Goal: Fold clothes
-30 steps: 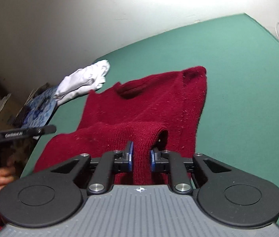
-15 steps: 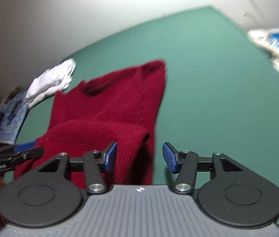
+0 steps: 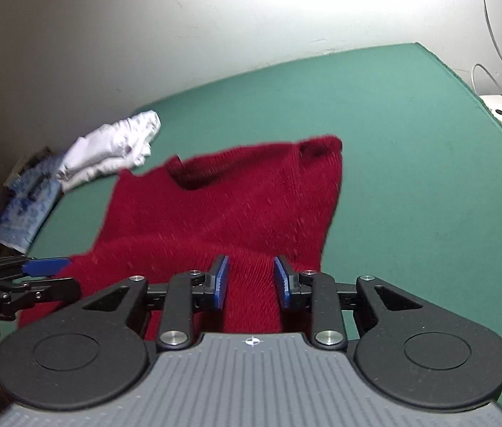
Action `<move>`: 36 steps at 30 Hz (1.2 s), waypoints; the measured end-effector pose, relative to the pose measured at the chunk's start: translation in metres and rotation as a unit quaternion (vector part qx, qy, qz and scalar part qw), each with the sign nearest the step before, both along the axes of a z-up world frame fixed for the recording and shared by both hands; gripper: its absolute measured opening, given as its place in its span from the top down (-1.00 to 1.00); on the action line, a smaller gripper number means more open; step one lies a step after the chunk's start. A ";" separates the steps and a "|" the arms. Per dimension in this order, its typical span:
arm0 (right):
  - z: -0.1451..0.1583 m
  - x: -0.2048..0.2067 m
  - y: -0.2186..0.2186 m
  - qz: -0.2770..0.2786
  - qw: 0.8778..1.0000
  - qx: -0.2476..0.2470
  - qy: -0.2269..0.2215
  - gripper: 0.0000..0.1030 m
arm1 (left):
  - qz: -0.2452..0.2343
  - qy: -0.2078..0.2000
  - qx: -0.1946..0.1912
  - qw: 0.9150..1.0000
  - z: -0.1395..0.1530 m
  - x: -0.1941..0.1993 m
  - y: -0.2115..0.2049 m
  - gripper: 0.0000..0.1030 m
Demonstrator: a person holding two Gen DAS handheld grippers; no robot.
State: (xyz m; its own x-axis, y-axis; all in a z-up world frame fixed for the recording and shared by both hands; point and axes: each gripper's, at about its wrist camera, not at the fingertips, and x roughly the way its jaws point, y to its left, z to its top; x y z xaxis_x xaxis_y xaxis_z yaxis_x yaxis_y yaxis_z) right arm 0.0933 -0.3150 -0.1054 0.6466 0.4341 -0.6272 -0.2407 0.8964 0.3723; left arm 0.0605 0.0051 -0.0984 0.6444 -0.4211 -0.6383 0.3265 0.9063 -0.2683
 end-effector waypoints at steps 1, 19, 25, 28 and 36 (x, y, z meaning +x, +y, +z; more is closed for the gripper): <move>0.006 0.007 -0.006 -0.015 1.000 0.017 -0.005 0.35 | 0.009 -0.014 0.002 1.000 0.006 0.007 0.004 -0.70; -0.035 0.139 -0.017 -0.006 0.998 0.024 0.058 -0.07 | 0.073 0.045 0.063 0.994 -0.055 0.149 0.014 -0.92; -0.036 0.151 -0.009 0.037 0.998 0.009 0.040 0.40 | 0.060 0.022 0.095 0.993 -0.059 0.159 -0.001 -0.90; -0.036 0.154 -0.015 0.035 0.998 0.018 0.049 0.56 | 0.056 0.010 0.099 0.993 -0.053 0.156 -0.002 -0.59; -0.014 0.141 -0.036 0.001 0.992 0.119 0.041 0.69 | 0.057 -0.007 0.068 0.996 -0.029 0.144 0.008 0.64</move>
